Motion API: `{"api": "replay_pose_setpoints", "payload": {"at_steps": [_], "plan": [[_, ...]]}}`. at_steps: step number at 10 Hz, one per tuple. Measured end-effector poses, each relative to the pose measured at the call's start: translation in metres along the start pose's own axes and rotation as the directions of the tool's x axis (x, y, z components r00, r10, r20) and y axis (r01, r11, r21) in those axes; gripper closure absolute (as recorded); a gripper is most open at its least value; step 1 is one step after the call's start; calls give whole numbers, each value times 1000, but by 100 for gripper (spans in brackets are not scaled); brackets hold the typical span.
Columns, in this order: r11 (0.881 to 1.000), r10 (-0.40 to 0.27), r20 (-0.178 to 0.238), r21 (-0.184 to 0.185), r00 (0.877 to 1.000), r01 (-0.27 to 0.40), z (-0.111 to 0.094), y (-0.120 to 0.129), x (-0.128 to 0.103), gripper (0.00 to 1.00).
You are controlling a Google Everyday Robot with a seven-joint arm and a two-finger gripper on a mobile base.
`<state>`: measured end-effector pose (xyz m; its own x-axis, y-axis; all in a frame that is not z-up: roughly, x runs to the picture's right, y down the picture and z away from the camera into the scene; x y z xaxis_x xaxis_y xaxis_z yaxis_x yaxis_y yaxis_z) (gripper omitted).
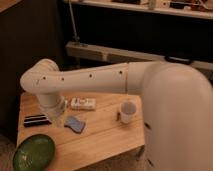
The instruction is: Place the white sponge in the ceramic cup
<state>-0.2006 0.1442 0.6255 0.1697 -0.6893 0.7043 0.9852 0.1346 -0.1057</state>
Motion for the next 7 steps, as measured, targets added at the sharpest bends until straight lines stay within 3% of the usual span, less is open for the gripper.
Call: {"api": "replay_pose_setpoints", "payload": {"at_steps": [1,2,3,5,7], "plan": [[992,-120,-51,22,991,121,-4,11,1,95],[969,-238,-94,43,967,243,-7,22,5,95],[934,-344,-141,54,928,354,-10,33,8,95],[869,-474,-199,50,858,492,-13,45,9,95],[849,-507,-212,47,835,527,-13,44,10,95]]}}
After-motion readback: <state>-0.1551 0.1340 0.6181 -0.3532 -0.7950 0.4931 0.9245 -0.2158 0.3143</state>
